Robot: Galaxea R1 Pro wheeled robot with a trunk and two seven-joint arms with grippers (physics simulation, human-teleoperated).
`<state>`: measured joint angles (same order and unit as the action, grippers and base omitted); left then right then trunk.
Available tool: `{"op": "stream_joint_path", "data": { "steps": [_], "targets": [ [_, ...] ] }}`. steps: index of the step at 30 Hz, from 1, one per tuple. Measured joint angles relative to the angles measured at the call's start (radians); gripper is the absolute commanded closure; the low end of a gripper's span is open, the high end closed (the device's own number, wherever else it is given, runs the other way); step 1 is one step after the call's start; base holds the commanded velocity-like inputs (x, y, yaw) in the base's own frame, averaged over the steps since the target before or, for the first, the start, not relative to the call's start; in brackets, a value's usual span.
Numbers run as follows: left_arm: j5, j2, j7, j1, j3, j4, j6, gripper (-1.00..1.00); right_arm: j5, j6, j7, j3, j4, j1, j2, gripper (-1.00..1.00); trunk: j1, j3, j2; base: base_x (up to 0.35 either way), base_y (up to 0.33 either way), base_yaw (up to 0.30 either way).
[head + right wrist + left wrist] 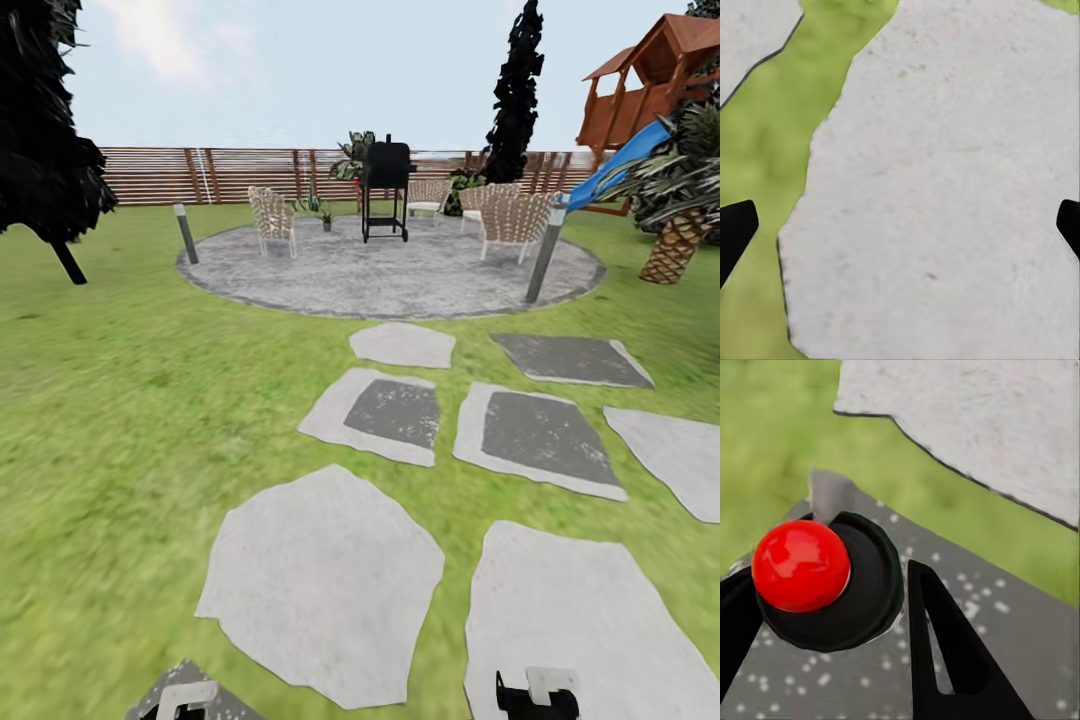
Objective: Pick up the pesticide atomizer in the garden and spray insectifuge to fully cover both potted plants in the garden.
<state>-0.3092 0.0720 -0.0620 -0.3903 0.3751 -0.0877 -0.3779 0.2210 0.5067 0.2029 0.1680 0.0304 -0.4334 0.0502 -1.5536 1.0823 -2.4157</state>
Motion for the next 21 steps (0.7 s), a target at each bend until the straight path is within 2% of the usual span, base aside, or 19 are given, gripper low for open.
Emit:
{"op": "stream_joint_path", "data": {
  "steps": [21],
  "targets": [
    [-0.001, 0.0, 0.0, 0.0, -0.001, -0.001, 0.0, 1.0, 0.0, 0.0, 0.0, 0.0, 0.0, 0.0, -0.001, -1.0, 0.0, 0.0, 0.0, 0.338, 0.0, 0.0]
  ]
}}
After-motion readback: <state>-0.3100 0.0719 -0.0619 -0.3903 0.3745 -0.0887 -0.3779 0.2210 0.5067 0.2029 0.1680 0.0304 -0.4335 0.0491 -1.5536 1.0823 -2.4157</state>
